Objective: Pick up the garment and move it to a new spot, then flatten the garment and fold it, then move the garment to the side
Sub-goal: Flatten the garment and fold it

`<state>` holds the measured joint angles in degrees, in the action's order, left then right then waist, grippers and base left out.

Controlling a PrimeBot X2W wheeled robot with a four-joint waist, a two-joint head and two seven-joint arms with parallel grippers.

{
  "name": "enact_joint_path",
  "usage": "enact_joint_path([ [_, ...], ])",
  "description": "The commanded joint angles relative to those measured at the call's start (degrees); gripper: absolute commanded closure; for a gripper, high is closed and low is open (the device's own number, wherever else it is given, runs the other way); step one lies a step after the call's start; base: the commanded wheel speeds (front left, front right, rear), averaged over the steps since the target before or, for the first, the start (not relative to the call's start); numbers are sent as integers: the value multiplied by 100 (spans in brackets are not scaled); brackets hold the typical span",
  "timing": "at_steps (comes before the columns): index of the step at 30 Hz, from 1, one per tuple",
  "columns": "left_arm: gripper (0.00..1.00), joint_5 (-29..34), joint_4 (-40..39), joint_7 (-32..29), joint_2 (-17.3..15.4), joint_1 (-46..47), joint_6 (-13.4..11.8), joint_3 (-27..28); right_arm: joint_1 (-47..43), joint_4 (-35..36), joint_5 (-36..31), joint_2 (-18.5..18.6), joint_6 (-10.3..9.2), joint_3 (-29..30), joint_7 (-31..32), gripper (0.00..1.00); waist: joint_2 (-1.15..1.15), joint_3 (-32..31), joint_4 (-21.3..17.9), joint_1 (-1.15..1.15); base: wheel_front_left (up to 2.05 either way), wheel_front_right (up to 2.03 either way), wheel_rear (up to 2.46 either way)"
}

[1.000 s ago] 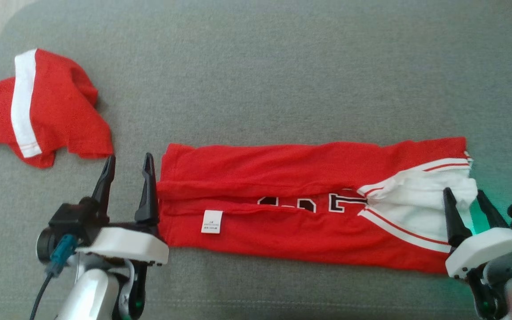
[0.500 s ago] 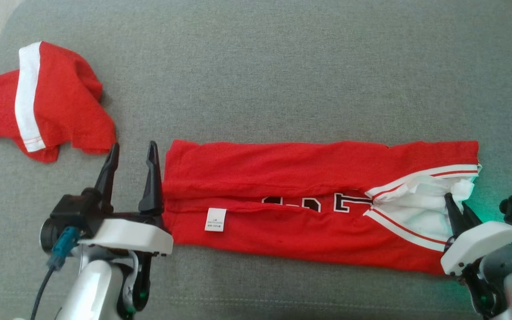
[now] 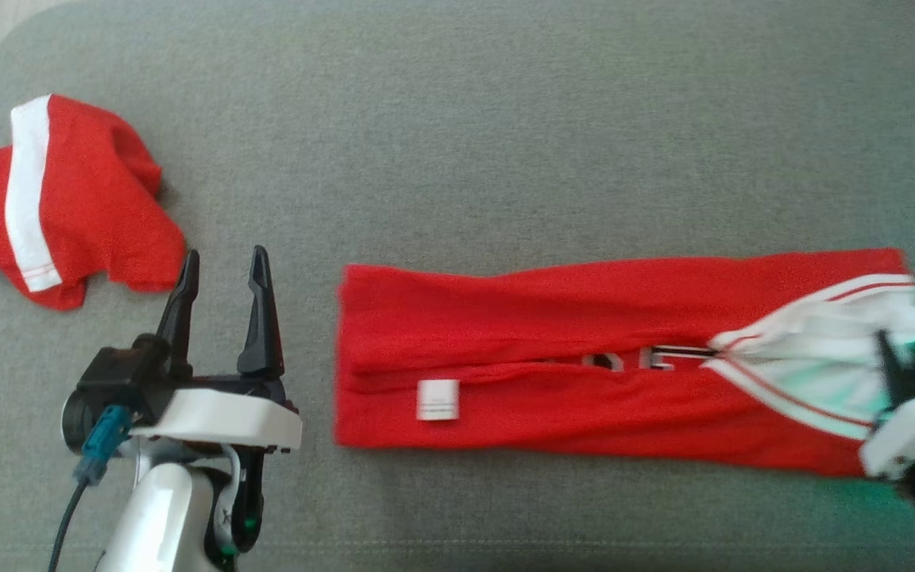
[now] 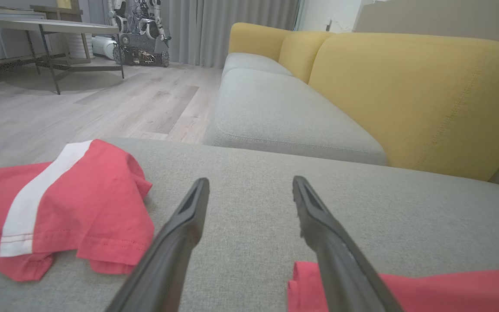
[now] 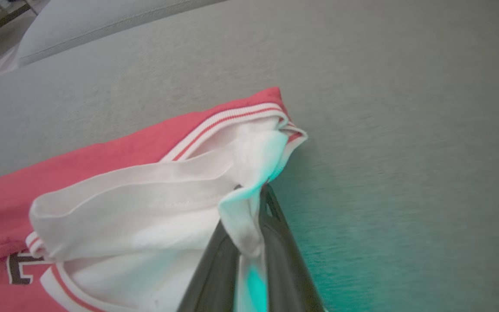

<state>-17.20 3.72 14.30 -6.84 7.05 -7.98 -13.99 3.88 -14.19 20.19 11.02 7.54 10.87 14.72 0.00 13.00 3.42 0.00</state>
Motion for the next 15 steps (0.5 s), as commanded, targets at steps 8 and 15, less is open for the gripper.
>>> enact_joint_path([
  [8,0,125,-188,70,28,36,90,299,22,322,47,515,-5,522,57,100,0,-96,-127,0,0,0,0],
  [15,0,171,-169,70,68,-40,137,374,90,1440,-106,333,-5,104,348,100,0,-214,-194,0,0,0,0],
])
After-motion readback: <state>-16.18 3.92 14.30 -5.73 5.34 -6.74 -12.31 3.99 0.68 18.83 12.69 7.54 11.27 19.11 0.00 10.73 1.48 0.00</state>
